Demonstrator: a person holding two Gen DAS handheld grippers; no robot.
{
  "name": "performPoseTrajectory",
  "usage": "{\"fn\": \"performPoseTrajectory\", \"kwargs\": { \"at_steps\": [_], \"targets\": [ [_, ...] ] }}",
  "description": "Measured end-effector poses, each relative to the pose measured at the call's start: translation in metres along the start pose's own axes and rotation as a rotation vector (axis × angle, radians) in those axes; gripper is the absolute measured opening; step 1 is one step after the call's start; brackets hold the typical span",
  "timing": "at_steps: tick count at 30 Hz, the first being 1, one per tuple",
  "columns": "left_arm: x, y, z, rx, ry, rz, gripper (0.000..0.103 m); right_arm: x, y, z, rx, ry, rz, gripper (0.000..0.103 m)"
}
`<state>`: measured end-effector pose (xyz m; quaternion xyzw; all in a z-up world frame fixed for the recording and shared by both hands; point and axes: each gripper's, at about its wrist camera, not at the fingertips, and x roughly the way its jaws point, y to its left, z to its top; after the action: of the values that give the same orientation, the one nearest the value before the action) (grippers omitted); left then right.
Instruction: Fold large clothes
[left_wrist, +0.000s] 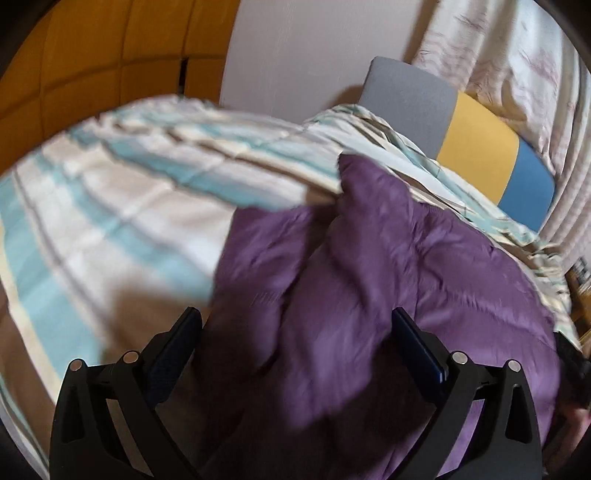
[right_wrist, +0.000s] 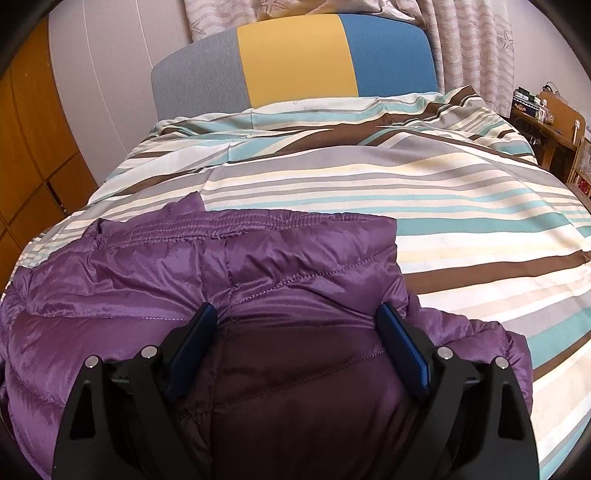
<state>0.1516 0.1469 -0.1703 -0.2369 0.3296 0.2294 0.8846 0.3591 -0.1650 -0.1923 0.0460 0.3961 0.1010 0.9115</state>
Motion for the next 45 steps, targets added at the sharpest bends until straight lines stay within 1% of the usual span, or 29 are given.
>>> {"fn": "performPoseTrajectory", "kwargs": {
  "at_steps": [2, 3, 5, 6, 8, 11, 13, 14, 15, 16, 18, 19, 20, 21, 22, 23, 24, 25, 27, 28, 30, 32, 35, 41, 45],
  "targets": [
    [-0.002, 0.015, -0.008, -0.070, 0.032, -0.054, 0.100, -0.005, 0.000, -0.001, 0.000, -0.015, 0.002, 0.092],
    [-0.005, 0.019, -0.011, -0.080, 0.029, -0.071, 0.100, -0.008, 0.000, -0.002, -0.002, -0.021, 0.000, 0.095],
    [-0.012, 0.016, -0.018, -0.044, 0.022, -0.071, 0.100, -0.015, 0.002, -0.004, -0.006, -0.041, -0.007, 0.096],
    [-0.016, 0.014, -0.021, -0.017, 0.030, -0.082, 0.100, -0.021, 0.002, -0.005, -0.008, -0.056, -0.010, 0.096],
    [-0.021, 0.011, -0.028, 0.002, 0.033, -0.117, 0.100, -0.034, 0.003, -0.008, -0.012, -0.089, -0.009, 0.096],
    [-0.028, 0.012, -0.036, -0.008, 0.041, -0.172, 0.100, -0.059, 0.007, -0.019, -0.013, -0.135, 0.011, 0.096],
    [-0.033, 0.014, -0.040, -0.034, 0.038, -0.206, 0.100, -0.076, 0.011, -0.031, -0.017, -0.150, 0.044, 0.095],
    [-0.034, 0.014, -0.041, -0.043, 0.041, -0.215, 0.100, -0.082, 0.015, -0.037, -0.022, -0.151, 0.059, 0.092],
    [-0.036, 0.013, -0.042, -0.056, 0.045, -0.225, 0.100, -0.089, 0.019, -0.042, -0.028, -0.149, 0.075, 0.083],
    [-0.040, 0.013, -0.045, -0.073, 0.047, -0.237, 0.100, -0.096, 0.022, -0.048, -0.035, -0.144, 0.086, 0.079],
    [-0.048, 0.013, -0.050, -0.096, 0.037, -0.241, 0.100, -0.112, 0.031, -0.062, -0.039, -0.134, 0.138, 0.060],
    [-0.051, 0.014, -0.053, -0.107, 0.034, -0.240, 0.100, -0.116, 0.035, -0.067, -0.037, -0.129, 0.162, 0.055],
    [-0.052, 0.015, -0.057, -0.124, 0.041, -0.245, 0.099, -0.122, 0.040, -0.073, -0.036, -0.119, 0.198, 0.047],
    [-0.053, 0.016, -0.057, -0.137, 0.047, -0.250, 0.094, -0.126, 0.046, -0.079, -0.042, -0.103, 0.232, 0.041],
    [-0.054, 0.018, -0.059, -0.159, 0.056, -0.258, 0.087, -0.128, 0.054, -0.083, -0.059, -0.092, 0.260, 0.037],
    [-0.056, 0.019, -0.061, -0.177, 0.064, -0.267, 0.084, -0.130, 0.061, -0.086, -0.082, -0.087, 0.276, 0.031],
    [-0.057, 0.019, -0.062, -0.192, 0.073, -0.280, 0.078, -0.132, 0.068, -0.089, -0.112, -0.086, 0.286, 0.026],
    [-0.057, 0.021, -0.064, -0.210, 0.088, -0.314, 0.071, -0.134, 0.076, -0.093, -0.146, -0.086, 0.296, 0.024],
    [-0.058, 0.019, -0.068, -0.221, 0.111, -0.367, 0.070, -0.133, 0.090, -0.099, -0.207, -0.082, 0.304, 0.021],
    [-0.059, 0.015, -0.070, -0.208, 0.114, -0.385, 0.070, -0.131, 0.093, -0.101, -0.217, -0.077, 0.301, 0.020],
    [-0.056, 0.012, -0.069, -0.206, 0.119, -0.400, 0.070, -0.118, 0.099, -0.104, -0.247, -0.047, 0.270, 0.018],
    [-0.050, 0.012, -0.066, -0.242, 0.109, -0.400, 0.070, -0.103, 0.102, -0.109, -0.283, -0.018, 0.240, 0.017],
    [-0.043, 0.010, -0.061, -0.308, 0.081, -0.384, 0.070, -0.095, 0.102, -0.112, -0.281, 0.005, 0.234, 0.017],
    [-0.032, 0.002, -0.054, -0.398, 0.031, -0.308, 0.070, -0.092, 0.099, -0.114, -0.279, -0.004, 0.235, 0.017],
    [-0.022, 0.003, -0.045, -0.462, 0.034, -0.298, 0.070, -0.094, 0.097, -0.114, -0.270, -0.007, 0.244, 0.017]
  ]
}}
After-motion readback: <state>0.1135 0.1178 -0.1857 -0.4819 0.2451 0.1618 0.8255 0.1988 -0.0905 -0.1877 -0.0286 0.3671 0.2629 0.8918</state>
